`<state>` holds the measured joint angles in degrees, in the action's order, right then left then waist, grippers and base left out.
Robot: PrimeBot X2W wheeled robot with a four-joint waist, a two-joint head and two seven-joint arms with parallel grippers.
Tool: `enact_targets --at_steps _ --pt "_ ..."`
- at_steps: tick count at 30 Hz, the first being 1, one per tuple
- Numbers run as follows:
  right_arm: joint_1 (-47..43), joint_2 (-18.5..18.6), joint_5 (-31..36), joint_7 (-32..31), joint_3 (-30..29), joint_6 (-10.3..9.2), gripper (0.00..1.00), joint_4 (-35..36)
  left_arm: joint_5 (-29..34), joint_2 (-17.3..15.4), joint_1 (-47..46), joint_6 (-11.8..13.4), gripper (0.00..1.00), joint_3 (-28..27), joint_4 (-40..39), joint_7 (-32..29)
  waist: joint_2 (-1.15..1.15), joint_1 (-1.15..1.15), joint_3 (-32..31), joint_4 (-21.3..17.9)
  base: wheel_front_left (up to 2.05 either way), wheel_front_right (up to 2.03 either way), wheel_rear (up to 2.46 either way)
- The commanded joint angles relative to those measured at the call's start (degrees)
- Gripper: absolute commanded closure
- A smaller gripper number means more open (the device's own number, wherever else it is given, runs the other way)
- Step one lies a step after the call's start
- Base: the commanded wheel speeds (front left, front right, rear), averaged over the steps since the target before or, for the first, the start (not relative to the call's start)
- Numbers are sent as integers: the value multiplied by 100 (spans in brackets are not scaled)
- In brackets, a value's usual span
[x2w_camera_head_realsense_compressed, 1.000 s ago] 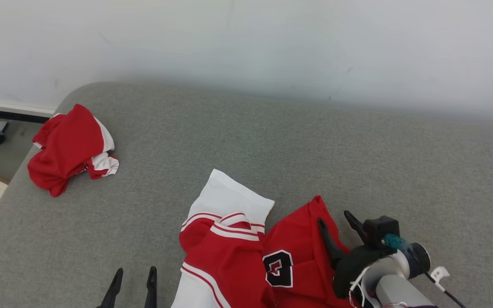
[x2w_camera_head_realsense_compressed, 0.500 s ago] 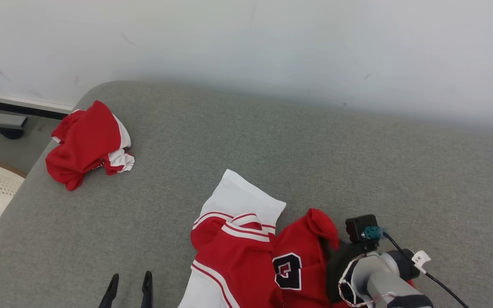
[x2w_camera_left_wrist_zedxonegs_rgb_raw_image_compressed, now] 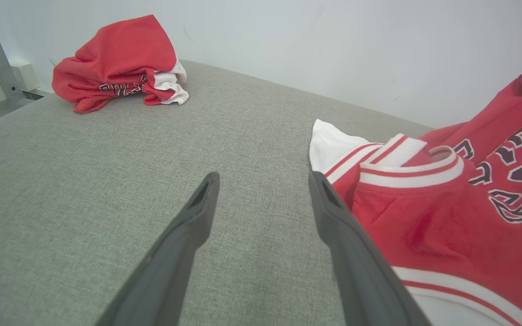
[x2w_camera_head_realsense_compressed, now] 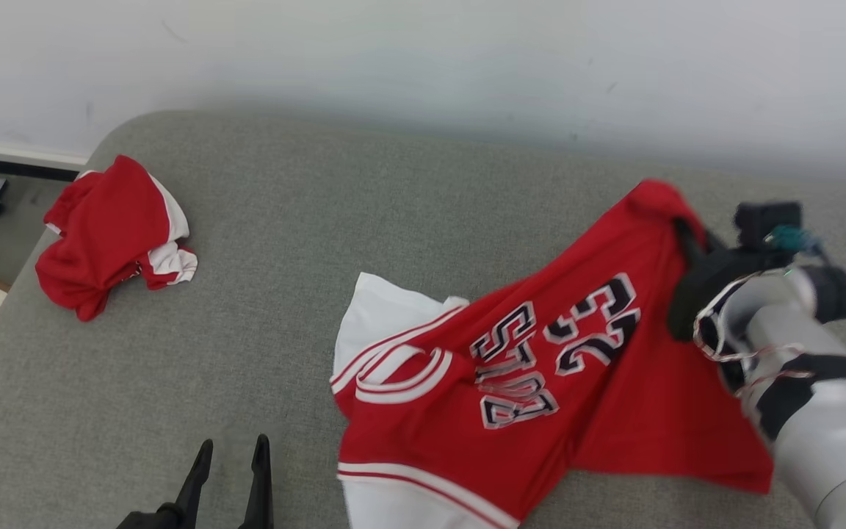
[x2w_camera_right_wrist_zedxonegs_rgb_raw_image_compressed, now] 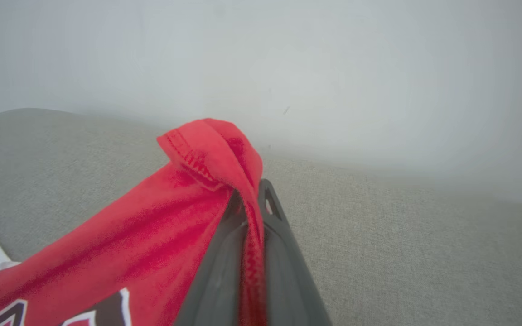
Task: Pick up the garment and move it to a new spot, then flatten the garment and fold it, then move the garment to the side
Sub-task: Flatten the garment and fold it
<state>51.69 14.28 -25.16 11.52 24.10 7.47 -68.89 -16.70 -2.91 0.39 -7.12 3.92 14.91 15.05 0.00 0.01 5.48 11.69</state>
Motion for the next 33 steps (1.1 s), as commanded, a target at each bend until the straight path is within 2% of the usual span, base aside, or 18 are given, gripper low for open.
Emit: enact_targets --at_steps 1,3,9,10,11,12,15,18,19,27,33 --pt "147 91 -23 65 -53 6 100 -41 -30 2 -99 -26 0 29 -21 16 0 -1 99 24 0 0 0" --pt "473 340 -9 157 -249 6 100 -199 -93 3 -182 -31 0 85 4 16 0 -1 217 90 0 0 0" --pt "722 594 156 277 -555 7 100 -396 -181 2 -303 -36 0 180 16 16 0 -1 388 212 0 0 0" --pt "746 621 232 295 -580 6 61 -412 -197 1 -330 -36 0 193 19 16 0 -1 412 228 0 0 0" --pt "747 636 274 314 -613 6 17 -431 -211 2 -333 -34 0 203 25 16 0 -1 428 236 0 0 0" --pt "741 648 310 327 -654 6 0 -452 -221 3 -334 -29 0 206 36 16 0 -1 436 236 0 0 0" --pt "693 665 471 368 -794 6 0 -465 -234 3 -317 6 0 167 51 16 0 -1 396 184 0 0 0" --pt "418 669 714 371 -1081 6 0 -21 -171 2 -181 34 0 81 50 16 0 -1 256 40 0 0 0" --pt "149 668 863 366 -1266 6 0 317 -134 2 -125 33 0 39 55 16 0 -1 170 -37 0 0 0" --pt "-1255 476 1218 364 -2033 7 0 1583 -32 2 17 6 0 59 77 16 0 -1 -113 -310 0 0 0" --pt "-2604 140 1322 365 -2398 7 0 2810 -25 2 201 -3 0 94 86 16 0 -1 -342 -485 0 0 0"
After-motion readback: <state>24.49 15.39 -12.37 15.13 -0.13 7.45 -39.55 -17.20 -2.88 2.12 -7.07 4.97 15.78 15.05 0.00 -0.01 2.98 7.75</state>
